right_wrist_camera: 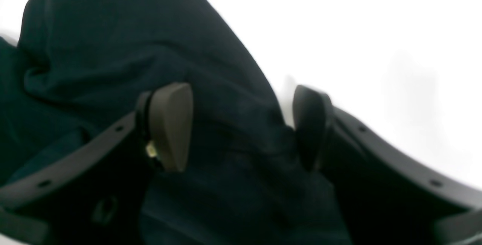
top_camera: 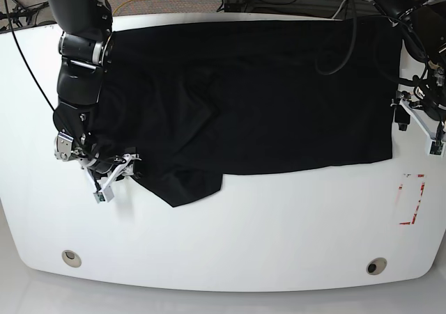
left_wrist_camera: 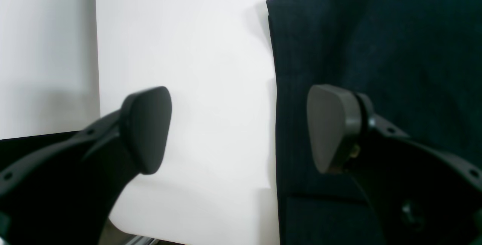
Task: Fold the T-shirt properly
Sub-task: 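Move the right gripper along the shirt side to its hem corner, then move the left gripper to the hem corner and grasp it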
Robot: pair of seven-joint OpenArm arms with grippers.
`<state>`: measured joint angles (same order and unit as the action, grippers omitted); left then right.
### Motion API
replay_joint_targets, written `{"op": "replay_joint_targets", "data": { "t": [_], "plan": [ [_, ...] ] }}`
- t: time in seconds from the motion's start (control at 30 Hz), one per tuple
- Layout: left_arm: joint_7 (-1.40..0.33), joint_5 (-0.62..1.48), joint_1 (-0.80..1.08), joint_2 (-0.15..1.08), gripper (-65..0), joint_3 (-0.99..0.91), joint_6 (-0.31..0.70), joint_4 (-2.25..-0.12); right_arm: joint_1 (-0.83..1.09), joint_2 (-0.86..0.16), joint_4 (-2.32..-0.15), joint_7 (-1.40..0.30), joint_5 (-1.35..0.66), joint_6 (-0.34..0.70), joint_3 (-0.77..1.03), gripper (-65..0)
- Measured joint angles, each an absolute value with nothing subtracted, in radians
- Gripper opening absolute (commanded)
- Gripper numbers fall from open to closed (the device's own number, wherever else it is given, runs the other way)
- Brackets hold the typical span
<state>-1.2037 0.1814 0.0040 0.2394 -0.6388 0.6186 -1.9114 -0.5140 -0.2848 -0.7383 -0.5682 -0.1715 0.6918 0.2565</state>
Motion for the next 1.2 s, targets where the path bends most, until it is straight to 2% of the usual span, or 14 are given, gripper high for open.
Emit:
{"op": "replay_joint_targets", "data": {
  "t": [0.03, 0.07, 0.23, 0.27, 0.33, 0.43, 0.83, 1.2],
  "plan": [
    [-1.206, 0.182, -0.002, 0.239, -11.8, -0.639, 0.606, -1.911, -0.514, -0.28, -0.738, -0.567, -0.171, 0.692, 0.258, -33.1],
    [-1.207, 0.181, -0.012, 0.239, -10.4, -0.639, 0.587, -1.91, -0.514, -0.278, -0.738, -0.567, -0.172, 0.692, 0.258, -38.2],
    [-1.192, 0.18, -0.102, 0.241, 0.0, -0.639, 0.413, -1.817, -0.513, -0.265, -0.738, -0.569, -0.171, 0.692, 0.258, -56.3],
    [-1.193, 0.184, -0.117, 0.242, 0.0, -0.639, 0.393, -1.799, -0.512, -0.265, -0.737, -0.569, -0.172, 0.692, 0.258, -60.7],
    [-1.179, 0.176, -0.146, 0.241, 0.0, -0.636, 0.324, -1.742, -0.511, -0.263, -0.737, -0.572, -0.171, 0.692, 0.257, -64.8],
    [-1.089, 0.18, -0.171, 0.245, 0.0, -0.635, 0.28, -1.67, -0.511, -0.263, -0.736, -0.577, -0.171, 0.692, 0.257, -65.0],
    [-0.789, 0.181, -0.265, 0.322, 0.0, -0.527, 0.276, -1.175, -0.511, -0.263, -0.736, -0.579, -0.167, 0.692, 0.256, -65.0],
    [-0.706, 0.188, -0.315, 0.308, 0.0, -0.45, 0.28, -1.029, -0.511, -0.268, -0.736, -0.579, -0.171, 0.693, 0.256, -65.0]
  ]
}}
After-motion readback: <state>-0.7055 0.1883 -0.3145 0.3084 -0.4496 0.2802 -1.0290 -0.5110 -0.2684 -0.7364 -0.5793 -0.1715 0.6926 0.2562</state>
